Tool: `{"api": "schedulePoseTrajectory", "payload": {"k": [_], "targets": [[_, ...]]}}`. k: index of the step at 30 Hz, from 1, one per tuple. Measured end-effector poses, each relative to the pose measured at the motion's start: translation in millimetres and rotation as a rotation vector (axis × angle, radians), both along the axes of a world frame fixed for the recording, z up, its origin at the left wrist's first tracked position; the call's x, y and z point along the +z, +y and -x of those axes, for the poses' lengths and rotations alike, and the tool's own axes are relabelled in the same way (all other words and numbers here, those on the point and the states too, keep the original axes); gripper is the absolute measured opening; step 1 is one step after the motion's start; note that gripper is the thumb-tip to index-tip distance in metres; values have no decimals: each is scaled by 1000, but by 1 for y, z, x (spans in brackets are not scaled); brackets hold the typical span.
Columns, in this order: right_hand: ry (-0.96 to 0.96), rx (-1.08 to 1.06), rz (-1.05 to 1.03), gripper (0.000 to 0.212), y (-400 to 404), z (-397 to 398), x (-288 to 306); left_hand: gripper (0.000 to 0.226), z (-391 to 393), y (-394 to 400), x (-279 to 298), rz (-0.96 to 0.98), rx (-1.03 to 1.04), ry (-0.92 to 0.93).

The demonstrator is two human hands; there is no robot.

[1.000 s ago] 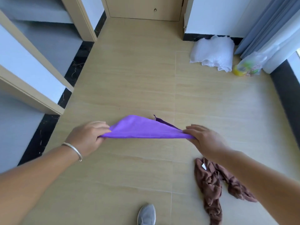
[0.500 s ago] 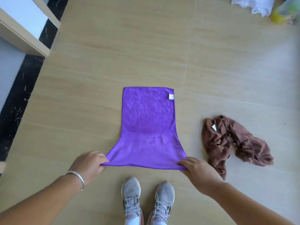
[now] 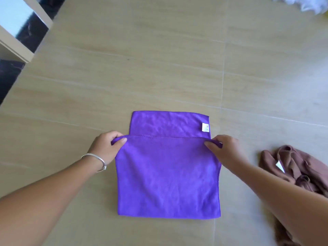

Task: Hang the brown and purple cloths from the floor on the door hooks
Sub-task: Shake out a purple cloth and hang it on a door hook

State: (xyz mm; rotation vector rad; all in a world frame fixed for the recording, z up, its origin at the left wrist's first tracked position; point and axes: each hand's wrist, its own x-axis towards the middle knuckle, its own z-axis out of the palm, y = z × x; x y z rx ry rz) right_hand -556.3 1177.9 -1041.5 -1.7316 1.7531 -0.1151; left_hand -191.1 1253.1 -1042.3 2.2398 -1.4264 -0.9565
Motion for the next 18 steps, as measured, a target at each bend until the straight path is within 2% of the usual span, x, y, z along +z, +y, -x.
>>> {"api": "schedulePoseTrajectory", "payload": {"k": [4, 7, 9, 11, 13, 16, 18], "targets": [[-16, -81, 68, 35, -104, -22, -66, 17, -14, -101, -62, 108, 22, -12], [98, -94, 101, 17, -142, -27, -112, 9, -12, -148, -107, 90, 53, -51], [236, -77, 158, 47, -130, -22, -130, 46, -3, -143, -126, 66, 32, -208], [310, 82, 234, 63, -87, -18, -136, 62, 13, -105, -128, 112, -70, -364], [295, 394, 306, 67, -32, -15, -134, 68, 33, -53, -126, 115, -284, -417], [298, 773, 342, 65, 25, -12, -133, 71, 60, 16, -127, -61, -583, -489], [360, 873, 294, 67, 31, -9, -138, 71, 67, 32, -131, -128, -678, -515]]}}
